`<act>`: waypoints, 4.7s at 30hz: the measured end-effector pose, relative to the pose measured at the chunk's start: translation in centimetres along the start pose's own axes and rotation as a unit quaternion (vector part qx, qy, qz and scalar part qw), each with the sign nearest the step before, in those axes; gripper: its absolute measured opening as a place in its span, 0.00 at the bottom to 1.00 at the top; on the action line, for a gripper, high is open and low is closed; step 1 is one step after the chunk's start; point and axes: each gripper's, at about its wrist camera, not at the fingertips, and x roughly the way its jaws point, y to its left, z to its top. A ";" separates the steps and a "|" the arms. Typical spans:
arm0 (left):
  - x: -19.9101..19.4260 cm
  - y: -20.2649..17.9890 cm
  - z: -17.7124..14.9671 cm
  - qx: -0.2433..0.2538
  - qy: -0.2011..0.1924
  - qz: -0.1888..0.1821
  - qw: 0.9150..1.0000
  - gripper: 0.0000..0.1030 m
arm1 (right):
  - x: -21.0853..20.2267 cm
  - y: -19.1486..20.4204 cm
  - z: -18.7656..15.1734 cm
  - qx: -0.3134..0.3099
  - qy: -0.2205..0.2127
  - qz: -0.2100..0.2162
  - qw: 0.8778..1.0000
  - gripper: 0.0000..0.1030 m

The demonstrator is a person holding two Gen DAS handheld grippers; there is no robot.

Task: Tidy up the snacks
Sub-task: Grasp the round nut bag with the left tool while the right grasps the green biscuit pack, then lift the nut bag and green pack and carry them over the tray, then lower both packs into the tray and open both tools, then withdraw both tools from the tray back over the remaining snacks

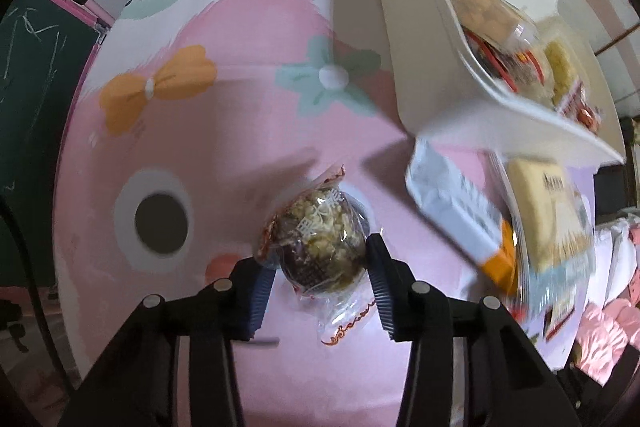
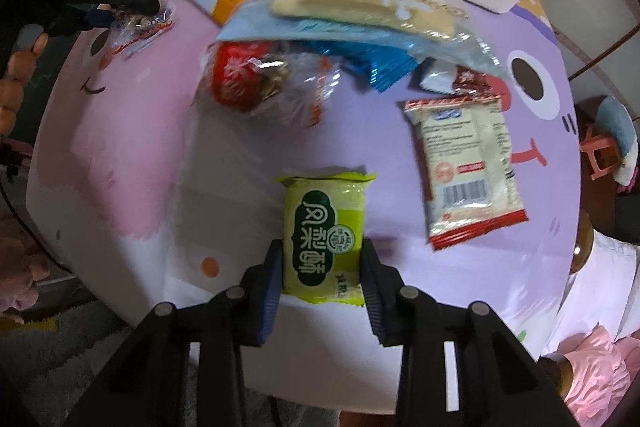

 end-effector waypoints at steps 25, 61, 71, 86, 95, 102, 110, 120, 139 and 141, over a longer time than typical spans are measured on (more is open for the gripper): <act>-21.1 -5.8 -10.8 0.199 -0.194 -0.048 0.959 0.42 | -13.4 3.4 1.1 -0.035 -0.145 -0.016 0.989 0.35; -20.4 -15.1 9.2 0.169 -0.223 -0.006 0.960 0.43 | -23.0 -11.4 22.5 0.090 -0.249 -0.018 0.964 0.35; -12.4 -15.8 12.1 0.184 -0.134 0.048 0.973 0.42 | -17.0 -11.8 27.6 0.066 -0.178 -0.043 0.981 0.36; -13.7 -11.6 12.5 0.103 -0.145 0.057 0.982 0.76 | -16.3 -11.8 27.7 0.082 -0.162 -0.001 0.983 0.47; -17.8 -11.7 9.8 0.116 -0.176 0.032 0.977 0.76 | -19.8 -10.8 24.3 0.079 -0.191 -0.016 0.978 0.47; -21.2 -11.4 7.1 0.135 -0.199 0.007 0.971 0.76 | -23.0 -9.5 20.2 0.087 -0.219 -0.024 0.972 0.47; -23.7 -11.4 2.8 0.171 -0.214 -0.031 0.961 0.77 | -25.0 -7.9 14.9 0.102 -0.231 -0.034 0.967 0.47; -23.6 -10.5 -1.9 0.204 -0.204 -0.052 0.956 0.79 | -23.0 -6.7 9.1 0.118 -0.205 -0.056 0.970 0.47; -17.0 -6.8 -5.8 0.162 -0.140 -0.035 0.976 0.79 | -14.3 -7.4 4.1 0.166 -0.105 0.003 0.980 0.47; -16.1 -6.6 -5.9 0.154 -0.134 -0.031 0.978 0.79 | -13.0 -7.7 3.8 0.178 -0.094 0.018 0.979 0.47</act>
